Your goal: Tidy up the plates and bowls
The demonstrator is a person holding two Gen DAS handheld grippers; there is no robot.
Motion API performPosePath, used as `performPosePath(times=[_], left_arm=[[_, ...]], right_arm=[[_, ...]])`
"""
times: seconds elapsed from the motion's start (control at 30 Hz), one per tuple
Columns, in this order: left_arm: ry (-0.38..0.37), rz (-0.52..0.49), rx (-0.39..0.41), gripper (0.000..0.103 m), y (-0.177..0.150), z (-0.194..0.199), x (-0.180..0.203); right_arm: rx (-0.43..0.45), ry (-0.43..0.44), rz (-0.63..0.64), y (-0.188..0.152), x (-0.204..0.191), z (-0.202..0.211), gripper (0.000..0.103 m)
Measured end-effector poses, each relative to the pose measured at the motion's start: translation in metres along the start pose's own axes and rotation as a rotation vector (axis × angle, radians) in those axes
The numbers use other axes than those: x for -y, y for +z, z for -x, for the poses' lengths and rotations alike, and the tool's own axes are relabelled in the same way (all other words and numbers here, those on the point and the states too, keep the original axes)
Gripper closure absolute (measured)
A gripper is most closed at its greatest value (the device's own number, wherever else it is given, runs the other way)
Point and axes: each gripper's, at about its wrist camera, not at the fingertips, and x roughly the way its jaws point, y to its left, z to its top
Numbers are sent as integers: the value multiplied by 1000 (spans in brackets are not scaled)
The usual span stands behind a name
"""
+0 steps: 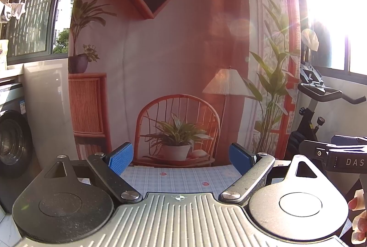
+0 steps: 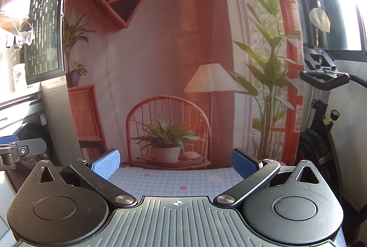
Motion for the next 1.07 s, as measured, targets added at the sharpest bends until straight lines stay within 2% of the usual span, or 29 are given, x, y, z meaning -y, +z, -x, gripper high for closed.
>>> performPosePath(times=[1.07], left_arm=[[-2, -10, 15, 11, -1, 0, -4]], right_arm=[[-3, -4, 2, -1, 1, 0, 0]])
